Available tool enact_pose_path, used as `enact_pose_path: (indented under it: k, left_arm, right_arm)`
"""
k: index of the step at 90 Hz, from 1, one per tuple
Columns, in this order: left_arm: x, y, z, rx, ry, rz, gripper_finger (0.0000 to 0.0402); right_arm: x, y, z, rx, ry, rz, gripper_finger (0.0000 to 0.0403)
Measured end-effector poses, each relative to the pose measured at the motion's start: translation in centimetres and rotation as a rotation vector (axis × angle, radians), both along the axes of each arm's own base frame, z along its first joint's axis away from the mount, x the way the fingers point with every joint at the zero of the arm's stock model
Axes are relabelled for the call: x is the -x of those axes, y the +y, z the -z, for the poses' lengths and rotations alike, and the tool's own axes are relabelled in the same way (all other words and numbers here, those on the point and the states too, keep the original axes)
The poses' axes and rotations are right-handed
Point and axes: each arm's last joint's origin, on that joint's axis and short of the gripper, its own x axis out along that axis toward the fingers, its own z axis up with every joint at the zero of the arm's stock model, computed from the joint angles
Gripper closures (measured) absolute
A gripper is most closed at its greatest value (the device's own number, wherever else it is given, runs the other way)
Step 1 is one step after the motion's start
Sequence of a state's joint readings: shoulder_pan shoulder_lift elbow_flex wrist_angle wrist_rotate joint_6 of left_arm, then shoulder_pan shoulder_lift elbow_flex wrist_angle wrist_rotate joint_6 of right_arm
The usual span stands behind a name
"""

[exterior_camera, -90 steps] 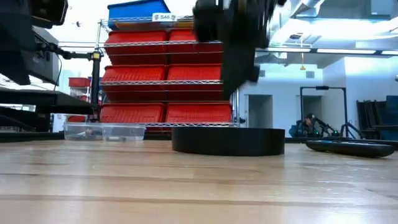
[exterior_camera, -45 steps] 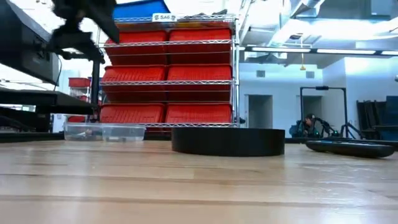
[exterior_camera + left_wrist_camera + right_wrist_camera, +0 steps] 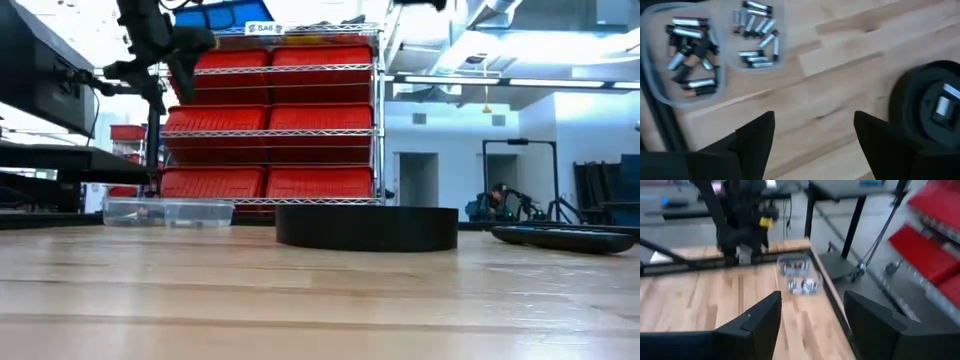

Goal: Insert battery
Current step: Insert the silver battery into the wall clock battery compartment

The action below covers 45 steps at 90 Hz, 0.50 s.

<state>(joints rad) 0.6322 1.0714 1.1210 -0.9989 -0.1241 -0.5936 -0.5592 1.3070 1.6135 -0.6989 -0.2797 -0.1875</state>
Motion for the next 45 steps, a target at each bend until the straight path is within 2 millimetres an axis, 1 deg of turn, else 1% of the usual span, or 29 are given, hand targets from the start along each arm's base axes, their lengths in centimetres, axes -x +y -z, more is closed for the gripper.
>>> enact_pose_path:
  k: [17, 25, 36, 45]
  left_arm:
    - [0.6, 3.3, 1.0, -0.021, 0.084, 0.019, 0.0146]
    - [0.2, 4.7, 1.7, -0.025, 0.127, 0.036, 0.0146]
    - [-0.6, 6.7, 2.7, 0.013, 0.209, 0.065, 0.0146]
    - [-1.2, 8.6, 3.6, 0.091, 0.287, 0.07, 0.0146]
  right_arm:
    - [-0.1, -2.9, 1.6, -0.073, 0.062, 0.029, 0.0198]
    - [-0.2, -3.9, 2.3, -0.094, 0.085, 0.056, 0.0198]
    - [-0.5, -5.1, 3.1, -0.117, 0.108, 0.063, 0.0198]
    - [-0.9, -6.0, 3.9, -0.126, 0.133, 0.073, 0.0198]
